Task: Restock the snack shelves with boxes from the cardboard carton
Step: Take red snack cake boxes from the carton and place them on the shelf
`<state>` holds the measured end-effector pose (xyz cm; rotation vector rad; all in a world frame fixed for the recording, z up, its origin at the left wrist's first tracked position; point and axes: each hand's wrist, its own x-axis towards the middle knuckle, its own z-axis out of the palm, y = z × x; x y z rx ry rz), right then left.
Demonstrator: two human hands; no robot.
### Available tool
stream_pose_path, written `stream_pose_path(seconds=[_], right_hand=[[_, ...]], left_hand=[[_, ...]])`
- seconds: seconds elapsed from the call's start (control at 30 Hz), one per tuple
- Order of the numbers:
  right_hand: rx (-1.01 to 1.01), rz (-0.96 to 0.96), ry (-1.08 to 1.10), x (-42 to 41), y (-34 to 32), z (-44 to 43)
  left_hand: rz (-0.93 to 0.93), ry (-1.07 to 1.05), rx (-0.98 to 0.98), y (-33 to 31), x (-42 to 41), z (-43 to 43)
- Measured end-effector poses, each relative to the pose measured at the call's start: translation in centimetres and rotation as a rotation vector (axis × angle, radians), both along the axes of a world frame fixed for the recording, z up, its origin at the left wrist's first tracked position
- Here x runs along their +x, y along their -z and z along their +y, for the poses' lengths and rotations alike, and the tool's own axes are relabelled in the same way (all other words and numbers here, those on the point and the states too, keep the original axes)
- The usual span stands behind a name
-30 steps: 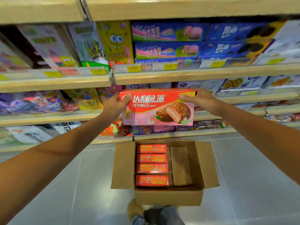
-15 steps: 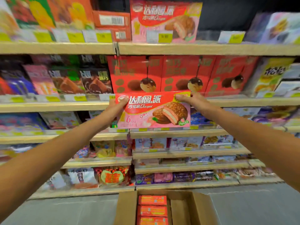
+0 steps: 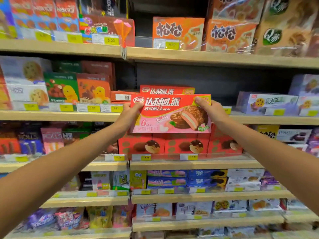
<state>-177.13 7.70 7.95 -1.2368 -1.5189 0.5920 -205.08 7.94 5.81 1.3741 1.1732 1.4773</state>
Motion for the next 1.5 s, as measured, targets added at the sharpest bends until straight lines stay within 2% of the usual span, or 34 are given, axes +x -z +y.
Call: stream_pose_path(seconds=[0.13,0.33,0.6,1.03,1.33,1.5], right_hand=[[0.075,-0.015,-0.017,0.0,-3.3,1.4],[0.048,0.070,-0.161,0.7,-6.0,4.4],[0.074,0.088,-0.097,0.1,-6.7,8.3],[0.116,0.176,-0.023,-1.0,-5.5,12.8],[0.086,0.105,0.020,-0.8,-3.5,14.5],[0.045,0.037,0.055,-0.9,-1.6,15.3]], left_hand=[[0.060,-0.051,0.046,-2.8,0.5,1.7],[0.205,-0.075,0.176,-5.8,1.0,3.5],[0.261,-0.166,0.245,-7.7,2.0,6.1],[0.300,-0.262,0.255,-7.0,1.8,10.8],[0.317,-0.271,0.231,-5.3,1.6,12.9],[0.482,-0.335,0.155,-4.0,1.5,14.2]])
